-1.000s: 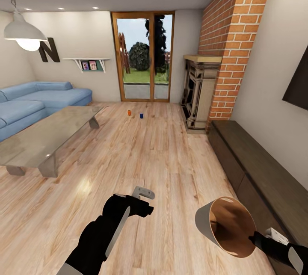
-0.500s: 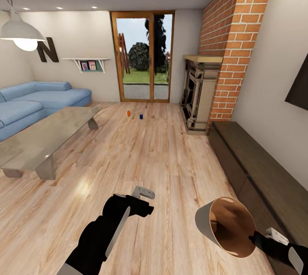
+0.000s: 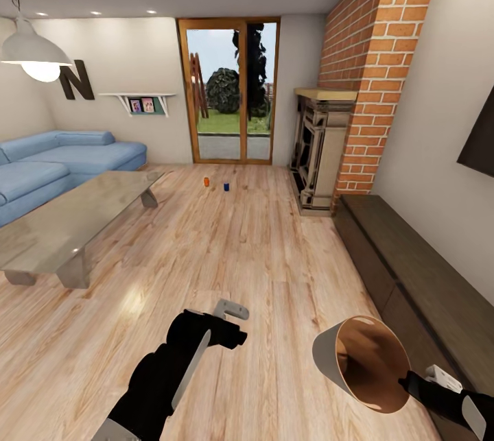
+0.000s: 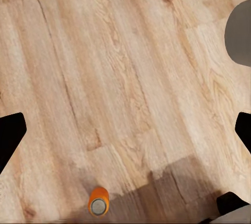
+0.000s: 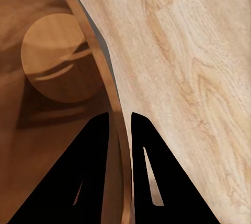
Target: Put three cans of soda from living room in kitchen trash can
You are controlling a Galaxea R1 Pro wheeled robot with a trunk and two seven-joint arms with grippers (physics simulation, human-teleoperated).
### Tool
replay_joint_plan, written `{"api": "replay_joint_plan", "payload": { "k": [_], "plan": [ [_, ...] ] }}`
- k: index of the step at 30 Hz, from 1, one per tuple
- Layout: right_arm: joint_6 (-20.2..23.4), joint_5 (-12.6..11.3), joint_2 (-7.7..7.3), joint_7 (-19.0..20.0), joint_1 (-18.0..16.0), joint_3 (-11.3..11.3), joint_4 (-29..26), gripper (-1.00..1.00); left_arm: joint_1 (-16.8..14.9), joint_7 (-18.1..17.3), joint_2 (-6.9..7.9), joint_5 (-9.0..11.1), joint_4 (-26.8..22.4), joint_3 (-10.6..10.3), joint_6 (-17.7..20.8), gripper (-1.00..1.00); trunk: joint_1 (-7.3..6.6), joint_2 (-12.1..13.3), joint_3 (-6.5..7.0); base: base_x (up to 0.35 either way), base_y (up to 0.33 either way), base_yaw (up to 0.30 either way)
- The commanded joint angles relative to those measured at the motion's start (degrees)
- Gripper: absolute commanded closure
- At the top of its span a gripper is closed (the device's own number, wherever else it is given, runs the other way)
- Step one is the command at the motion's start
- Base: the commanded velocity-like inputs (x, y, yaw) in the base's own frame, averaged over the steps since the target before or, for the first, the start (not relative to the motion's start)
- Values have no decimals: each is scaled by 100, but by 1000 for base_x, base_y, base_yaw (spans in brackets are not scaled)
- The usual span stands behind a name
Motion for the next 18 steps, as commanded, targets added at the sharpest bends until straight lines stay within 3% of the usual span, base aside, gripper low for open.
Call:
{"api": "replay_joint_plan", "payload": {
  "k": [1, 4, 9, 15, 18],
  "plan": [
    [30, -112, 0, 35, -4, -31, -4, 100, -84, 10, -9, -3, 148, 0, 66, -100, 0, 0, 1, 0, 0, 0],
    [29, -109, -2, 35, -5, -31, -4, 100, -256, 26, -24, 3, 551, 0, 122, -100, 0, 0, 1, 0, 0, 0],
    [29, -91, -7, 30, -4, -38, -8, 100, -609, 48, -44, 33, 1789, 8, 73, -100, 0, 0, 1, 0, 0, 0],
    [31, -61, 8, -19, -3, -4, -11, 100, -1038, 338, -32, 59, 3779, 68, -857, -100, 0, 0, 1, 0, 0, 0],
    [37, -43, 14, -33, -3, 20, -12, 100, -1255, 551, -28, 243, 4611, 80, -1338, -100, 0, 0, 1, 0, 0, 0]
  ]
}}
